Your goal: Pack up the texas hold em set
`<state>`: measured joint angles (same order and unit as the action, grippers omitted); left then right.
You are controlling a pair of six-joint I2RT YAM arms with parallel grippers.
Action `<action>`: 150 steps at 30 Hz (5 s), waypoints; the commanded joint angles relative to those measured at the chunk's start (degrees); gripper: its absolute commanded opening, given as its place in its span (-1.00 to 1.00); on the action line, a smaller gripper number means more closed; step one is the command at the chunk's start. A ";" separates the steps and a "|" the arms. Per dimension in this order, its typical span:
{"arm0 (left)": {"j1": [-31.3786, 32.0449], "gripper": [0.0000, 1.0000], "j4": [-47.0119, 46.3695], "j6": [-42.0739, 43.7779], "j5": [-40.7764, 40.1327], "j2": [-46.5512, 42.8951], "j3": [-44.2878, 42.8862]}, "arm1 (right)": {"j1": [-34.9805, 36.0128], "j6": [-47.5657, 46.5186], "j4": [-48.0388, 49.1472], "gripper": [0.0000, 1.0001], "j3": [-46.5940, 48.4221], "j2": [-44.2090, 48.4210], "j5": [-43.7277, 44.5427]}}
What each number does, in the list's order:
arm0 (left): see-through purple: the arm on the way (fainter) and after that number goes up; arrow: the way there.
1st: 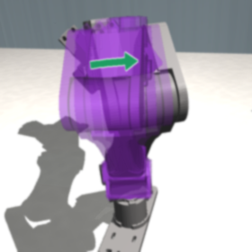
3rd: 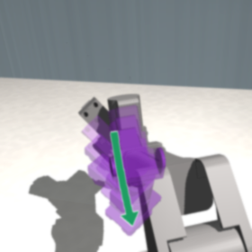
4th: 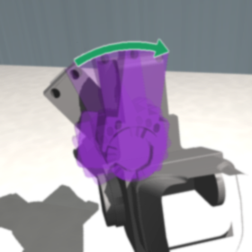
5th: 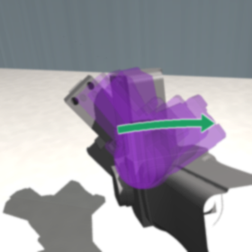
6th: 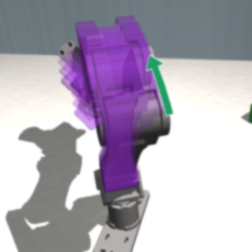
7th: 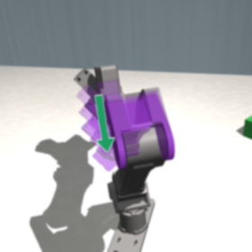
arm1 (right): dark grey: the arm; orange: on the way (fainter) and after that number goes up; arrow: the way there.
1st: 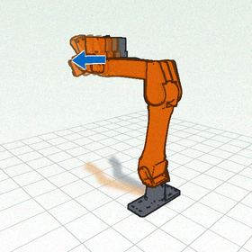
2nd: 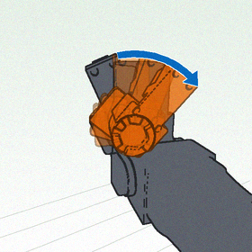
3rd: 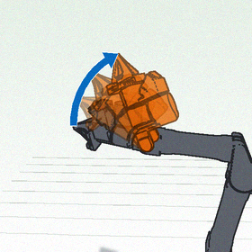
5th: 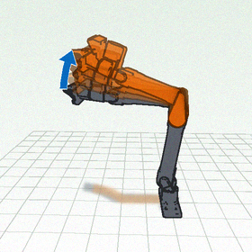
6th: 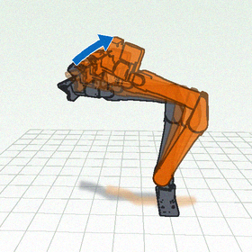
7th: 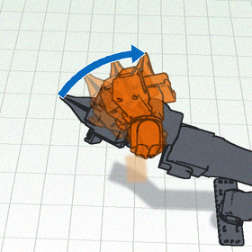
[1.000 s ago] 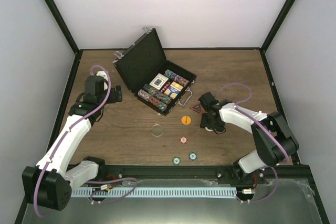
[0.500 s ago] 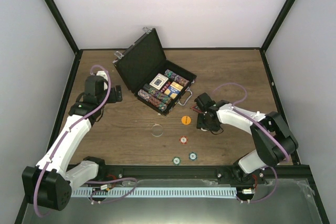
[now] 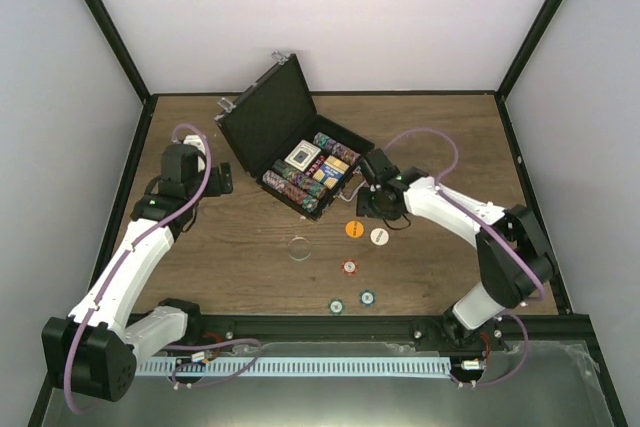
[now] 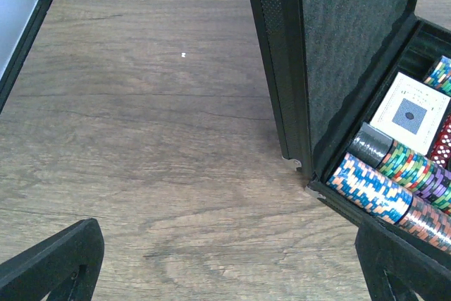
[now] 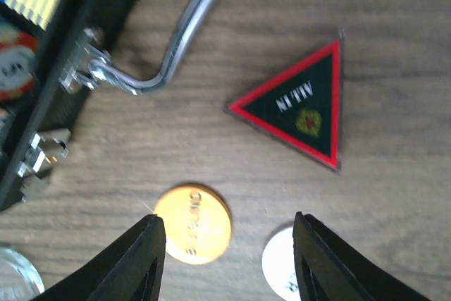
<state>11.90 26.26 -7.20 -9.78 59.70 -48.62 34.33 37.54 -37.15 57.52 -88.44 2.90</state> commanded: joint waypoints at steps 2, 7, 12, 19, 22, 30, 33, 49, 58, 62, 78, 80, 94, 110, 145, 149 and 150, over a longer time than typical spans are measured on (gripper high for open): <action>-0.03 1.00 -0.71 0.35 0.61 -1.08 0.72 | 0.73 -2.21 -2.53 0.06 4.68 -3.60 2.47; -0.01 1.00 -0.86 0.35 0.50 -1.36 0.95 | 0.75 -1.88 -2.42 0.16 -0.52 -2.02 2.49; -0.02 1.00 -0.86 0.30 1.48 -0.91 0.84 | 0.96 -1.77 -2.58 0.25 -3.46 -1.76 2.07; 0.01 1.00 -0.86 0.26 1.35 -1.07 0.94 | 2.23 -1.87 -3.01 0.34 -3.95 -3.49 2.49; 0.00 1.00 -0.77 0.26 1.35 -1.08 0.91 | 2.46 -1.79 -2.77 0.34 -4.50 -4.52 2.50; -0.01 1.00 -0.92 0.18 1.63 -0.95 0.92 | 3.20 -0.48 -3.11 0.34 -5.35 -5.82 4.04; 0.02 1.00 -0.90 0.18 1.62 -0.81 0.94 | 3.20 -0.41 -2.71 0.34 -5.79 -5.82 3.98; 0.01 1.00 -0.86 0.17 1.89 -0.67 0.99 | 3.20 0.42 -1.34 0.13 -6.98 -8.07 3.78; 0.03 1.00 -0.97 0.17 2.05 -0.66 0.99 | 3.20 0.13 -2.34 -0.07 -6.13 -5.72 4.56; 0.00 1.00 -0.95 0.13 2.06 -0.60 1.03 | 3.20 -0.30 -3.59 -0.08 -3.81 -4.14 5.00; 0.00 1.00 -1.03 0.08 2.48 -0.20 0.98 | 3.20 -7.66 -3.53 -0.09 18.81 -12.91 6.83; 0.01 1.00 -0.97 0.09 2.64 -0.31 1.11 | 3.20 -8.72 -3.03 -0.09 22.49 -15.70 6.69; 0.05 0.99 -1.21 0.09 3.12 0.32 0.98 | 2.68 -12.84 -3.86 0.01 42.05 -32.17 7.54; 0.05 1.00 -1.12 0.08 3.07 0.61 0.99 | 2.76 -10.26 1.11 0.50 19.23 -14.86 2.95; 0.04 1.00 -1.06 -0.05 3.27 0.46 1.08 | 8.99 -2.24 2.14 0.48 2.32 -13.21 3.19; 0.03 1.00 -1.05 -0.03 3.22 0.51 1.07 | 9.00 -2.01 1.92 0.40 1.83 -13.88 3.75; 0.05 1.00 -1.12 -0.01 3.25 0.50 1.07 | 8.96 -2.03 1.81 0.36 1.76 -14.08 3.92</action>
<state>11.92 26.20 -7.25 -7.01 60.16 -48.12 42.96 34.41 -35.24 60.10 -100.95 6.31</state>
